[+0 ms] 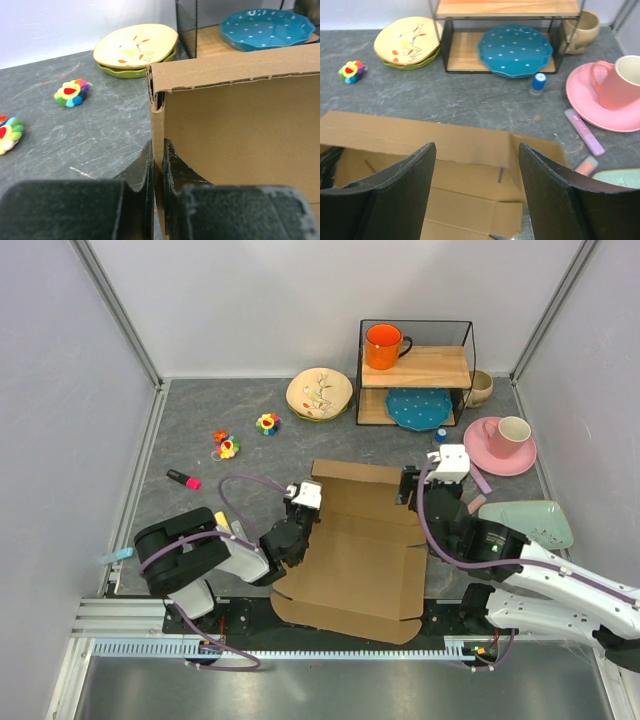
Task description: Fold the paper box
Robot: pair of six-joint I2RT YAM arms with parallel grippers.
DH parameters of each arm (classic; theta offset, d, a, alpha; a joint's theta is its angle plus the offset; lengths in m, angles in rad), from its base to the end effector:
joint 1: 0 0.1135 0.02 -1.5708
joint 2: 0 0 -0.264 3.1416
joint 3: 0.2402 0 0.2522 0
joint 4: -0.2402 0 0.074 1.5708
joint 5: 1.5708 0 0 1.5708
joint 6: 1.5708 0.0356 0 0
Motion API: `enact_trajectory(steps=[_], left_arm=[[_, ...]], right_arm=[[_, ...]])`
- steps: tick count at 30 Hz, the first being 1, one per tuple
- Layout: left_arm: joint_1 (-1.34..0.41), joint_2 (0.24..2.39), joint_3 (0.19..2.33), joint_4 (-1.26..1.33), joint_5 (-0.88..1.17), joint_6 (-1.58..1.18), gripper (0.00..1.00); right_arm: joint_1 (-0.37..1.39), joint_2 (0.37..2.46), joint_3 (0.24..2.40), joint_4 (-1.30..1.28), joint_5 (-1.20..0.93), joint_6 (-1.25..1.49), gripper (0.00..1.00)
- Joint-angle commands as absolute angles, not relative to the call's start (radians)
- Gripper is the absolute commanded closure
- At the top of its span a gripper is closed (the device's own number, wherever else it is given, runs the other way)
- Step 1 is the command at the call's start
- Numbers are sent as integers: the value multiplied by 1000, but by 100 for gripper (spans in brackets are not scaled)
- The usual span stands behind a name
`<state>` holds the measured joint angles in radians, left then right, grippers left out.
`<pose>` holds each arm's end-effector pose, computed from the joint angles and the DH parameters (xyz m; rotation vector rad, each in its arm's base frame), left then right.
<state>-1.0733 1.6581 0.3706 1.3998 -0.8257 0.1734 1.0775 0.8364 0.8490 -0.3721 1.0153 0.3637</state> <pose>0.1502 -0.2218 0.1691 0.2495 1.4750 -0.1240 0.1091 0.1390 0.3399 0.0190 1.7577 0.0638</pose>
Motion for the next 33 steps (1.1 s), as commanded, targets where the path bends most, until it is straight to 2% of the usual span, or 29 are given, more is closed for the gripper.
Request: enact_trajectory(steps=[1,3,8,10,12,15,19,25,33], left_arm=[[-1074,1534,416,1151,-985,123,98],[-1071,1485,442,973,-982,10,98],[-1045,1395,431,806,-876,-175,98],[-1014,1350,454,621,-842,-308,98],[-996,1332,474,548,-844,-411,98],[-982,1292,450,528,-850,-460,98],[-957,1252,440,471,-828,-521,98],[-943,1250,526,306,-769,-518,98],[-936,1290,587,187,-773,-520,98]], right_arm=[[1051,758,827,-455,1127,448,24],[1045,741,807,-480,1161,483,24],[1009,710,756,-540,1174,615,25],[1000,687,738,-543,1149,644,28],[989,669,713,-545,1129,679,30],[986,650,677,-545,1082,721,36],[986,679,617,-528,990,756,36],[985,764,563,-476,874,802,29],[940,827,514,-451,792,871,31]])
